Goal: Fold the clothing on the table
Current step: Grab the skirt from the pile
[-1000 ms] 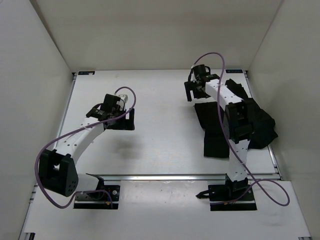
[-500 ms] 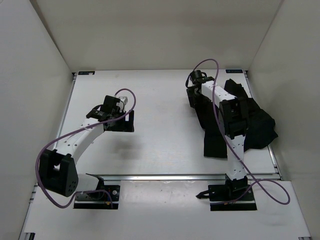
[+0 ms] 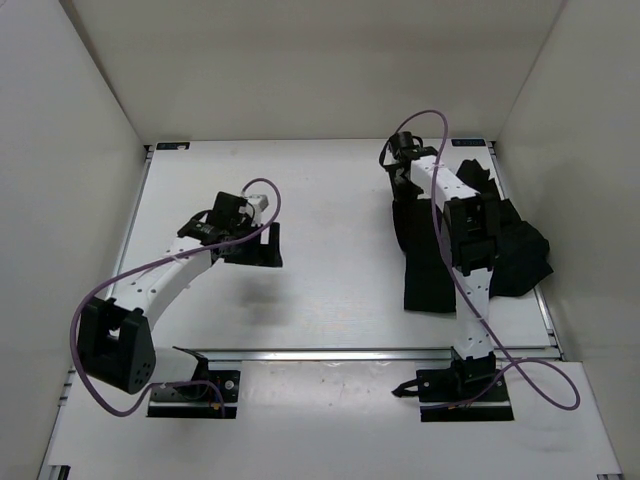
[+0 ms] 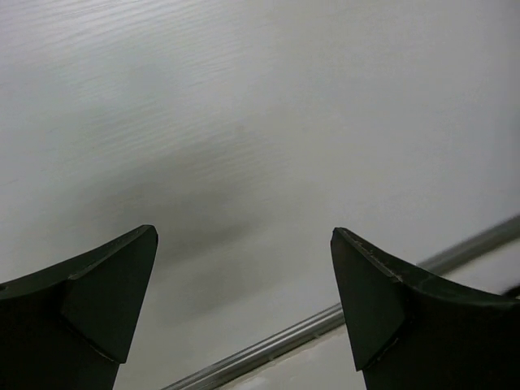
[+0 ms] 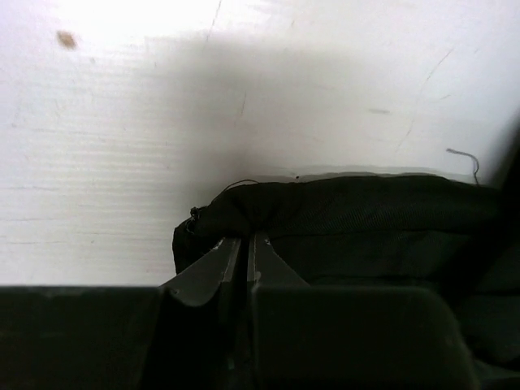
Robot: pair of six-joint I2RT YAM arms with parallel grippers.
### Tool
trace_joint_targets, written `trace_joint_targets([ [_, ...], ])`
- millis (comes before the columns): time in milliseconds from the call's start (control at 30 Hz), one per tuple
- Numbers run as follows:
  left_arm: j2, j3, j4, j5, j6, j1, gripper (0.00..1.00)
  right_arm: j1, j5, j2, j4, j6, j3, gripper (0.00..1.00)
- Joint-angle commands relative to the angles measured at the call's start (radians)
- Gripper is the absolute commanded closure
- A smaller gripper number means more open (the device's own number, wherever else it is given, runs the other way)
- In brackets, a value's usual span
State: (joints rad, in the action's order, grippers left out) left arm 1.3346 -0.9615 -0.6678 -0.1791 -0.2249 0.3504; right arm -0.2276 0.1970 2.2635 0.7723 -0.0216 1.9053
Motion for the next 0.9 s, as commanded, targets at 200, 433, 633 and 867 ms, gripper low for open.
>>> trace_joint_targets([
  [200,-0.051,0.177,0.596,-0.373,-0.305,0.228,0.02,-0.119,0.001,-0.131,-0.01,0.014,0.096,1.0],
  [433,0.105,0.176,0.964,-0.358,-0.378,0.378,0.02,-0.144,0.015,-0.14,0.036,-0.001,0.048,1.0],
  [633,0.311,0.057,1.043,-0.313,-0.412,0.502,0.01,-0.03,-0.146,-0.269,-0.007,-0.032,-0.055,1.0],
  [867,0.491,-0.104,0.935,-0.097,-0.448,0.63,0.02,0.053,-0.188,-0.309,-0.047,-0.008,-0.104,1.0],
])
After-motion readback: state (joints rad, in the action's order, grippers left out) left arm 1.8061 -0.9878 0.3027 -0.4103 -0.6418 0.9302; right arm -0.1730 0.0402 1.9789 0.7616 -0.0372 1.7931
